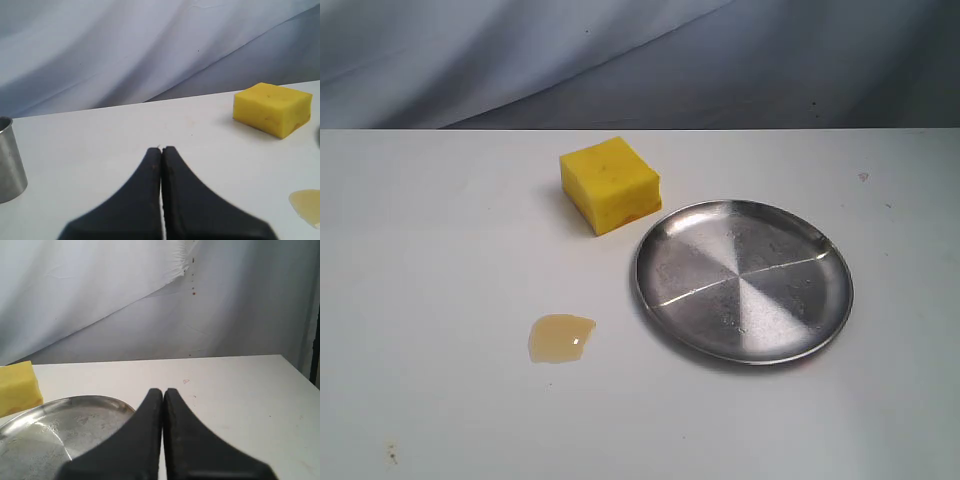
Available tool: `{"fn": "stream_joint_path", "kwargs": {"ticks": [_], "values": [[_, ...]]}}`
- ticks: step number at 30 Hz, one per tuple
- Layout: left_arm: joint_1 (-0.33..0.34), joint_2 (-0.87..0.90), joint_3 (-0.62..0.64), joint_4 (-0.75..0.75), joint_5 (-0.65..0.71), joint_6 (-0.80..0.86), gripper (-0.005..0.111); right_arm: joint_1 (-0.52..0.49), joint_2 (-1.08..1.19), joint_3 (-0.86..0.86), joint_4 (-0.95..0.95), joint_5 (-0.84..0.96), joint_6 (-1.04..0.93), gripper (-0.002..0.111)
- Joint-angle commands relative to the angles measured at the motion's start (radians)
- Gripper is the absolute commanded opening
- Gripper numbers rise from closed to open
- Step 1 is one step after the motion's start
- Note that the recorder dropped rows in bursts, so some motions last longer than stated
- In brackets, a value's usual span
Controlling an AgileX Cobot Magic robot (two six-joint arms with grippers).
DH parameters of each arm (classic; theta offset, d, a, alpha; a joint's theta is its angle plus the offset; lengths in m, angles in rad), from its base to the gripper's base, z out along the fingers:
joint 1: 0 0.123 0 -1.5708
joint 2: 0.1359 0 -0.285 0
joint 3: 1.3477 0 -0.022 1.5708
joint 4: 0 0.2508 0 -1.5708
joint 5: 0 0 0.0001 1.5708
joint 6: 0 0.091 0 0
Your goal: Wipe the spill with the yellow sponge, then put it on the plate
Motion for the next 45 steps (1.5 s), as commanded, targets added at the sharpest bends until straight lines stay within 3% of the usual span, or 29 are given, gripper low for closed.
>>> {"fn": "stream_joint_path", "kwargs": {"ticks": [1,4,12,16,22,28,34,41,45], "values": [[-0.001,-0.003,0.005,0.001,-0.007,-0.002,0.0,-0.008,-0.007,0.003,-0.048,-0.021,-0.04,0.0],[-0.001,-0.003,0.005,0.001,-0.007,-0.002,0.0,-0.008,-0.007,0.003,-0.152,-0.038,-0.086,0.0],[-0.001,-0.003,0.005,0.001,-0.007,-0.002,0.0,-0.008,-0.007,0.003,-0.128,-0.048,-0.083,0.0],[-0.001,-0.003,0.005,0.001,-0.007,-0.002,0.0,-0.008,-0.007,0.003,0.021,-0.097,-0.055,0.0],[-0.001,-0.003,0.005,0.001,-0.007,-0.002,0.0,-0.008,-0.007,0.003,0.497,-0.198,0.051,0.0],[-0.001,-0.003,0.005,0.001,-0.007,-0.002,0.0,-0.006,0.003,-0.129,0.469,-0.037,-0.024,0.0],[-0.001,-0.003,0.005,0.001,-0.007,-0.002,0.0,-0.006,0.287,-0.387,0.531,0.162,-0.249,0.0],[-0.001,-0.003,0.005,0.001,-0.007,-0.002,0.0,-0.006,0.831,-0.716,0.964,0.512,-0.851,0.0],[-0.001,-0.003,0.005,0.001,-0.007,-0.002,0.0,0.056,1.124,-0.864,0.96,0.522,-0.874,0.0]]}}
